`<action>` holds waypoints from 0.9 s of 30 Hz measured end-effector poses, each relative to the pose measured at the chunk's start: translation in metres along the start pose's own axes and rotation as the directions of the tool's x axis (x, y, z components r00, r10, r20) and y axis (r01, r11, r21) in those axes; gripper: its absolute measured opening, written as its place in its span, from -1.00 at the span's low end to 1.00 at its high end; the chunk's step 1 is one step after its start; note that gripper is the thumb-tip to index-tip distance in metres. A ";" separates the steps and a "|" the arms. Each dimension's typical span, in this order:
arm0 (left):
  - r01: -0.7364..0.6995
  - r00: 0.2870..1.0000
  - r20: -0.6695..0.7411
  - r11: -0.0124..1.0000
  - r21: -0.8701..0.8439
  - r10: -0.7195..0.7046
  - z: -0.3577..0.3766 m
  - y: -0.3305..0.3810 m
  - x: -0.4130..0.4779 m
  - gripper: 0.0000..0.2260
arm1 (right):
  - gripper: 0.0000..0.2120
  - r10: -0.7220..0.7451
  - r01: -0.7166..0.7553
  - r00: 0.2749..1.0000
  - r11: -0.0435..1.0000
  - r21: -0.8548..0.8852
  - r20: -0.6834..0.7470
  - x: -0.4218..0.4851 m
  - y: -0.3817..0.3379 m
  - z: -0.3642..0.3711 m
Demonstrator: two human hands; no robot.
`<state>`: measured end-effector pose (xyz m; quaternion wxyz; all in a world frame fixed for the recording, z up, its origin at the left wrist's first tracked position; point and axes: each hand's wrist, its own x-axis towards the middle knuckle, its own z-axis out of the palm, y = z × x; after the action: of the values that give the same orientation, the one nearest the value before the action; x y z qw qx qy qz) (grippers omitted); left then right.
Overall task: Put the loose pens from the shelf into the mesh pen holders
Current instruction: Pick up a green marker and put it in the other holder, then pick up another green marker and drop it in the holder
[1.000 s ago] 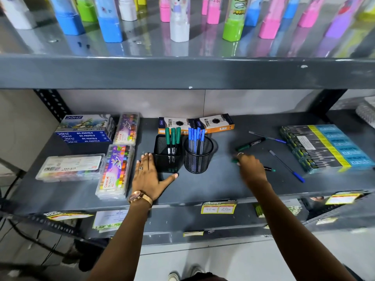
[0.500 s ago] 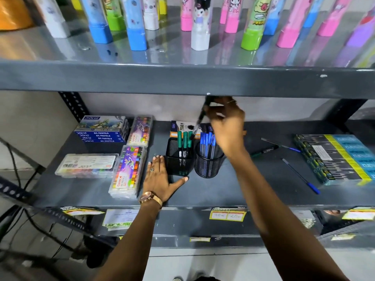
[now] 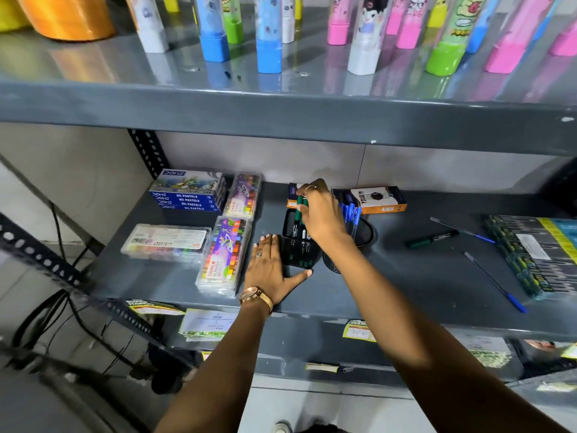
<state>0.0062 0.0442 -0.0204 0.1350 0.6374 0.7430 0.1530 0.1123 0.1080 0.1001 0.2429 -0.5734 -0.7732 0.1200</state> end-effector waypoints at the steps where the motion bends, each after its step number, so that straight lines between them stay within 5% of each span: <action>1: -0.003 1.000 -0.001 1.000 0.008 0.003 0.000 0.000 0.000 0.03 | -0.73 0.013 -0.013 1.000 1.000 -0.026 0.008 0.001 0.000 -0.001; 8: -0.013 1.000 0.015 0.999 0.041 0.013 0.005 -0.004 0.003 0.00 | -0.74 0.026 -0.025 0.999 0.999 -0.044 0.031 0.000 0.003 -0.012; 15: -0.035 0.999 -0.001 0.998 0.048 0.035 0.007 -0.006 0.002 0.04 | -0.64 0.151 -0.128 0.961 0.985 0.112 -0.232 -0.009 0.071 -0.041; 20: -0.035 0.999 0.004 0.998 0.051 0.035 0.004 -0.003 0.001 0.05 | -0.69 0.418 -0.415 0.908 0.906 -0.086 0.027 -0.019 0.146 -0.051; 27: -0.040 0.999 0.004 0.998 0.058 0.040 0.001 0.000 -0.001 0.05 | -0.70 0.408 -0.343 0.908 0.856 -0.386 0.098 -0.046 0.195 -0.032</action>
<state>0.0070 0.0432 -0.0212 0.1145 0.6561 0.7340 0.1331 0.3005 0.1228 0.0257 0.0363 -0.7353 -0.6729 0.0720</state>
